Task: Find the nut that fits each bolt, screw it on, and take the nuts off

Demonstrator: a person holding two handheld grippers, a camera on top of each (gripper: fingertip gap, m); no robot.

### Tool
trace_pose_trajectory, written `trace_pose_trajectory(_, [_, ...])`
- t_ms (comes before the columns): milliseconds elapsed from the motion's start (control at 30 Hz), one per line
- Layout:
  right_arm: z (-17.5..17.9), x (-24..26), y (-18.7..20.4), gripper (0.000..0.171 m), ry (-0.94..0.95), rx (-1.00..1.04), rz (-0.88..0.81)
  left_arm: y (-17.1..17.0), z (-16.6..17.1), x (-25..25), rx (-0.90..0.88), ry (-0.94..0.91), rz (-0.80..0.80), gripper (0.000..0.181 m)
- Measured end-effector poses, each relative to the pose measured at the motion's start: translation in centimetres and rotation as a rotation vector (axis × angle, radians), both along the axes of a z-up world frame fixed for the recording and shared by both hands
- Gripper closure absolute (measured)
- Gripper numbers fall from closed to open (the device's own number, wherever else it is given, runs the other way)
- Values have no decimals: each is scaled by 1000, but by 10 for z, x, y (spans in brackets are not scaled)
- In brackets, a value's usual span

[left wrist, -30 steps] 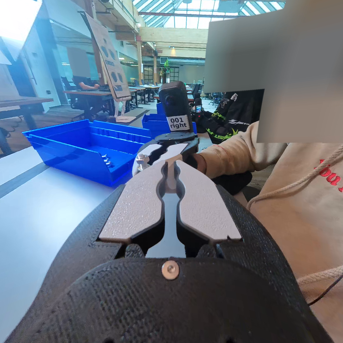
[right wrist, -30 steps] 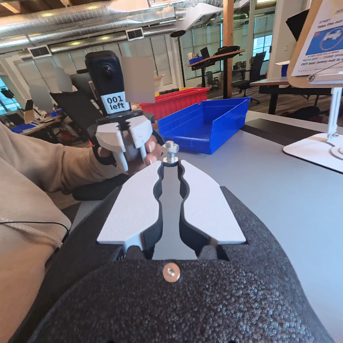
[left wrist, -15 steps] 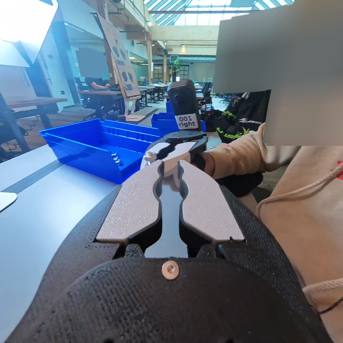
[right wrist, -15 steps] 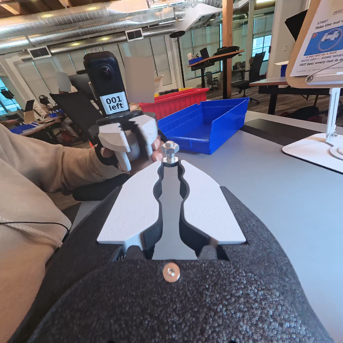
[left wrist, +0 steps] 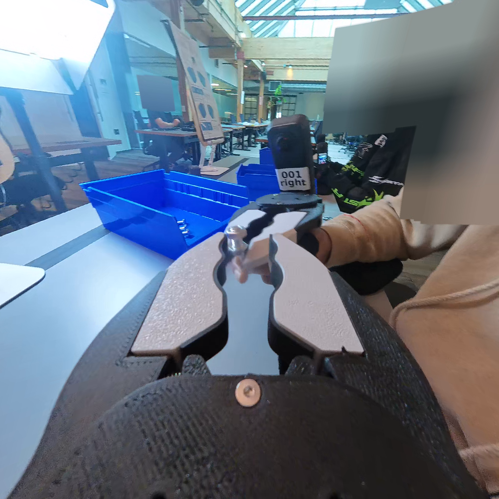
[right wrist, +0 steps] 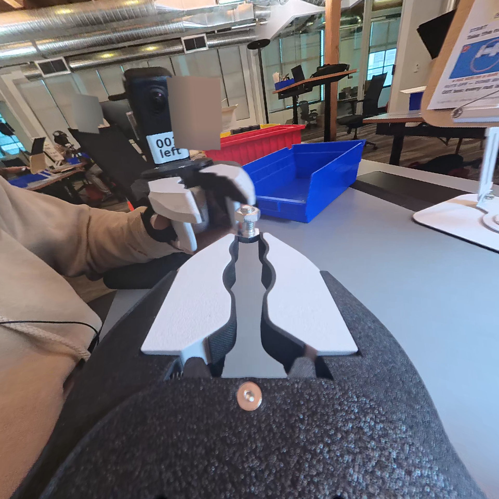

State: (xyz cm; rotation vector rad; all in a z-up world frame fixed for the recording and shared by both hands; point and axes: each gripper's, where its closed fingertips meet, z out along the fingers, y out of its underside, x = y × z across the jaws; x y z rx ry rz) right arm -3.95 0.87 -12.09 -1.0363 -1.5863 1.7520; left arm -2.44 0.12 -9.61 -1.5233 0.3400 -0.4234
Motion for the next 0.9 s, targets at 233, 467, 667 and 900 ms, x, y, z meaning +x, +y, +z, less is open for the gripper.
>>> trace_pose_trajectory(233, [-2, -3, 5, 157, -8, 3, -31, -6, 3, 15, 5, -3, -72, 171])
trace_pose_trajectory(467, [-3, -2, -2, 157, -8, 18, -16, 8, -3, -5, -18, -7, 77, 147])
trace_pose_trajectory(667, [-4, -6, 11, 157, -30, -6, -77, -2, 3, 15, 11, -8, -24, 170])
trace_pose_trajectory(900, [-5, -4, -1, 157, -26, 30, -39, 12, -4, -4, -21, -34, 111, 147])
